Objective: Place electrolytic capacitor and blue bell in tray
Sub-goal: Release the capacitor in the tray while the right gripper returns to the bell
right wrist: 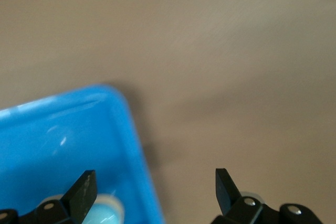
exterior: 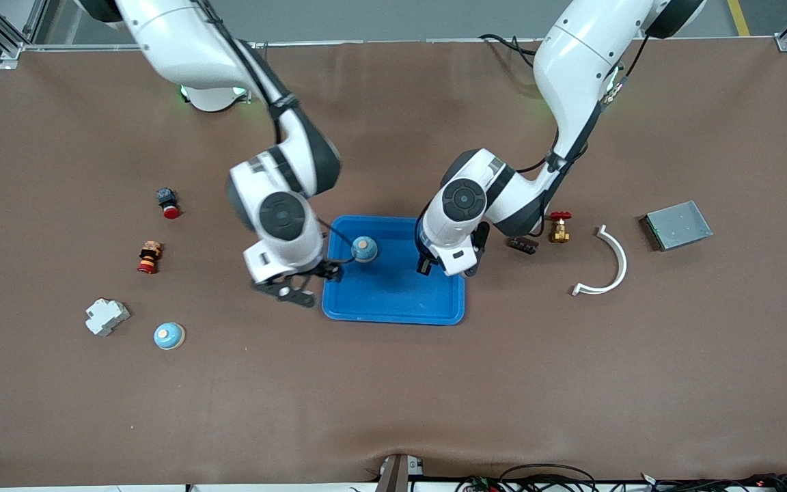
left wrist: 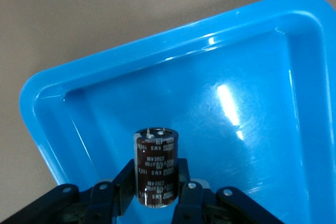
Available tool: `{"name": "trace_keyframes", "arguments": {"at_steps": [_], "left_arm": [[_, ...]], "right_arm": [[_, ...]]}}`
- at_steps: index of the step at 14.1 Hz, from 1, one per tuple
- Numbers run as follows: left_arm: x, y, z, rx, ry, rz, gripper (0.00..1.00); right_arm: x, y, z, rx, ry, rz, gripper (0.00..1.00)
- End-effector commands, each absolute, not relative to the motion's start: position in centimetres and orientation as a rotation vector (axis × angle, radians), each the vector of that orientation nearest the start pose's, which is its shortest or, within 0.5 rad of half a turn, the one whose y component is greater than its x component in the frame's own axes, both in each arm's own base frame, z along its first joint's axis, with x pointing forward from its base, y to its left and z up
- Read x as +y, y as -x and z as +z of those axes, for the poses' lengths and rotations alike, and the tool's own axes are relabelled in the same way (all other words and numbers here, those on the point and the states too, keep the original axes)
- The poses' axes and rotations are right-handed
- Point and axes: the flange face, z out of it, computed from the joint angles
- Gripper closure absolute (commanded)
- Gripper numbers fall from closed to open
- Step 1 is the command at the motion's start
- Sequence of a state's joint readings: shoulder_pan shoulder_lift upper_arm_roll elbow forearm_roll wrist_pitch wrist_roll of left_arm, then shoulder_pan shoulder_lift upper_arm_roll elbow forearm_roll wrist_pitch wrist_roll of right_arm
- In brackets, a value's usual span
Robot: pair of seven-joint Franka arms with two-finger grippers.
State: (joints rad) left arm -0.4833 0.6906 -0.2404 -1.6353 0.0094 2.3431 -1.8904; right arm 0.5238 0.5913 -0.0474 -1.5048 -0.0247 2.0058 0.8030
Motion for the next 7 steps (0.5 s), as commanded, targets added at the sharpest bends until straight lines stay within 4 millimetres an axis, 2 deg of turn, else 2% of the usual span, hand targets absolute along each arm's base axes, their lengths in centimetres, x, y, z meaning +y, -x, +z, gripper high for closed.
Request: {"name": "trace_keyframes", "arguments": {"at_steps": [1,2,3,5,6,7], "left_arm": [[-43.7,-54.2,22.7,-1.831,2.611,0.151,1.0],[-43.6,-54.1,22.2,-1.827,2.605,0.154,0.8],[-43.5,-54.2,22.1,-1.832,2.599,0.155,0.44],[-43.2,-54.3,22.4,-1.817,2.585,0.154,0.0],[-42.9,-54.3,22.9,-1.785,2.576,0.128,0.0],[-42.6,-54.4,24.2,-1.753,2.577,0.092,0.0]], "right_arm": [[27.1,-62.3,33.3,0.4,3.2,0.079,0.0],[24.9,-62.9,33.6,0.365,3.2,0.079,0.0],[23.4,-63.1,33.7,0.318,3.202,0.081,0.0],[19.5,-63.7,33.5,0.266,3.195,0.066,0.0],[17.7,-63.6,32.7,0.224,3.194,0.056,0.0],[15.5,-63.7,31.8,0.196,3.187,0.027,0.0]]}}
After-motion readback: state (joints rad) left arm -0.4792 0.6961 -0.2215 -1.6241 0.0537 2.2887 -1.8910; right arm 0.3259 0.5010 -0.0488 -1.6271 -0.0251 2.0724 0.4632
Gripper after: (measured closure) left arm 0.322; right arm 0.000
